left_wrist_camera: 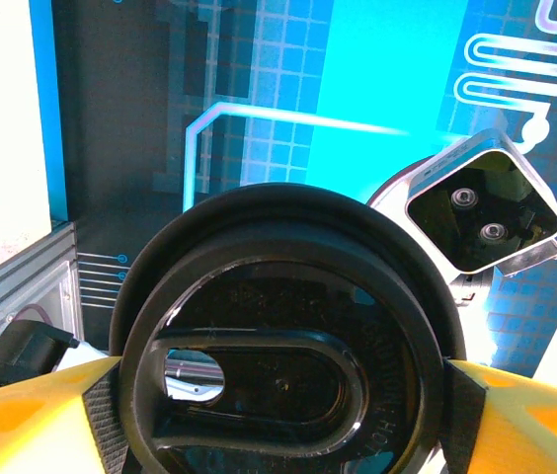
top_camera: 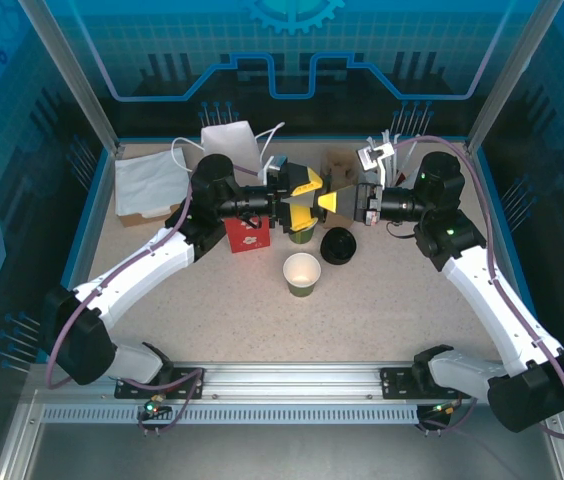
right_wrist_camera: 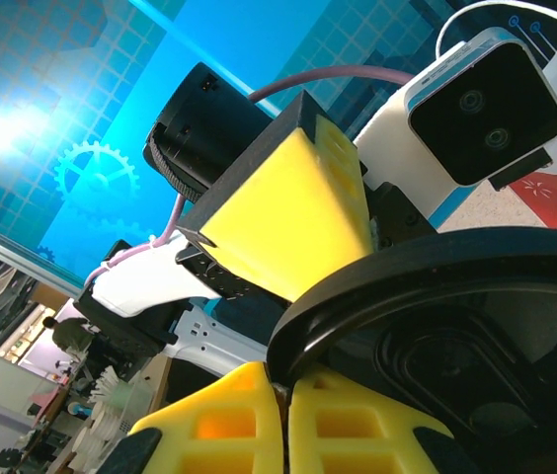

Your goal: Pack the takeout coffee

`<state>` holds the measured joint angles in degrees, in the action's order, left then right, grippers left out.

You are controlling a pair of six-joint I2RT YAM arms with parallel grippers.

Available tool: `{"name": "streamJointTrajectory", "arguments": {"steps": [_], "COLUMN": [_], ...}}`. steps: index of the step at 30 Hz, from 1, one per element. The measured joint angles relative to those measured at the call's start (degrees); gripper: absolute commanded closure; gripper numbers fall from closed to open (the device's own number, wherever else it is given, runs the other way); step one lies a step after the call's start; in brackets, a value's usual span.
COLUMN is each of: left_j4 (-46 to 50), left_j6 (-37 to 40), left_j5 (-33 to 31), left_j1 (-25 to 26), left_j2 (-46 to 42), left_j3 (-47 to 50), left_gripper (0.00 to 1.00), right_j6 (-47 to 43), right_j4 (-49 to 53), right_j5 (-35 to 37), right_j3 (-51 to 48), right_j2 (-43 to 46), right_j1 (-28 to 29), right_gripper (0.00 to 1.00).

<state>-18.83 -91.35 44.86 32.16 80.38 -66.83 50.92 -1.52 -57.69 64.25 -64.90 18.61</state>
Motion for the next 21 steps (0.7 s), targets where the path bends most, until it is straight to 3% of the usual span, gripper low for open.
{"name": "streamJointTrajectory", "arguments": {"steps": [6,12,18,21], "left_j4": [3.1,17.2,34.4,41.8], "left_j6": [3.3,14.8,28.9,35.0], "left_j5": [-0.2,-3.0,-10.8,-15.7], "left_j1": [0.0,0.3,0.5,0.9], "left_j2": [0.0,-0.8,-2.8,-3.3], "left_j3": [-0.8,-4.9,-8.1,-8.2], "left_gripper": [0.22,0.21,0.22,0.22], "right_j6": [-1.6,-5.0,-9.9,-12.7], "right_j4": [1.6,7.5,16.0,20.3], "right_j5": [0.0,0.6,2.9,4.8], "right_j3": [0.1,0.3,0.3,0.2], "right_j2": [0.0,0.0,0.7,2.3], "right_j1": [0.0,0.0,-1.3,-2.9], "right_gripper": [0.83,0.61,0.38,0.35]}}
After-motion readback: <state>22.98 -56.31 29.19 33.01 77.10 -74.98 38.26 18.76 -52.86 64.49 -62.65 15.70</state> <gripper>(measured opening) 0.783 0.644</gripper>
